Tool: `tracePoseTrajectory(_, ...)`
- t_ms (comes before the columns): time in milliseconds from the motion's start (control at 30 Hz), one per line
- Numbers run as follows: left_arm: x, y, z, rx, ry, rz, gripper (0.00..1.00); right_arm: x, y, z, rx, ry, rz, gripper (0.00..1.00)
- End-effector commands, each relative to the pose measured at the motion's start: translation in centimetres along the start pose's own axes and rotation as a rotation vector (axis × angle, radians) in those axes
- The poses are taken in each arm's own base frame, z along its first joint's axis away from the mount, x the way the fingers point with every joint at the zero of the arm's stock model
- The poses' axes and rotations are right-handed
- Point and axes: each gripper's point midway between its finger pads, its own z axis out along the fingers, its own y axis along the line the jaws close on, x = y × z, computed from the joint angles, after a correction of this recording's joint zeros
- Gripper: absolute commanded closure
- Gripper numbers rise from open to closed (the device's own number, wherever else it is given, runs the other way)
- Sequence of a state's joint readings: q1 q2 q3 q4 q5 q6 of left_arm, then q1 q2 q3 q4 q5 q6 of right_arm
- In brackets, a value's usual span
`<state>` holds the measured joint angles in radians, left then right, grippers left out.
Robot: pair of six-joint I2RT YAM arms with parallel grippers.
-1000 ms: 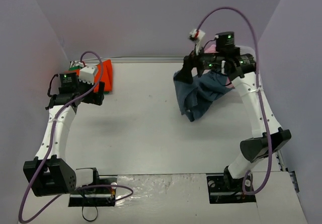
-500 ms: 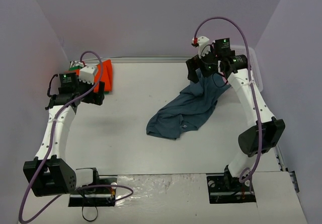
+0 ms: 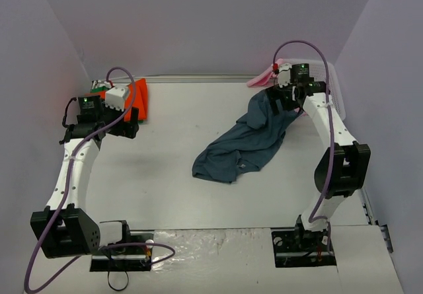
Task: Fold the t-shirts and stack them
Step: Move the tshirt to the center of the board
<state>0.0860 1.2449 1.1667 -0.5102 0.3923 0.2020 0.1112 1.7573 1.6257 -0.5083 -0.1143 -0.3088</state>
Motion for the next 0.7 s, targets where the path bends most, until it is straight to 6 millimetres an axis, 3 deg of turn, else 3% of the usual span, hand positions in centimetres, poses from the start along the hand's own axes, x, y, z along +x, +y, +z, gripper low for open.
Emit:
tracePoseTrajectory(0,-2.2,-0.5,-0.9,0.014,-0.071,0.028,0.06,1.9,-2.8,0.2,0.073,0.036,0.052,0.12)
tracePoseTrajectory(200,-1.9,-0.7,-0.4,0.026,-0.060,0.023,0.06,3.6,-3.4,1.5,0.076,0.083,0.063,0.15)
tracePoseTrajectory(300,-2.0,-0.7,-0.6,0.022,-0.066,0.027,0.06,3.9,-3.3,2.4,0.069,0.101,0.066,0.27)
tracePoseTrajectory(567,-1.6,-0.7,-0.6,0.020,-0.061,0.030,0.06,5.4,-2.8,3.7,0.045,0.146,0.078,0.35)
tracePoseTrajectory(667,-1.7,-0.8,-0.5,0.025,-0.061,0.028,0.06,5.9,-2.6,4.3,0.036,0.163,0.076,0.47)
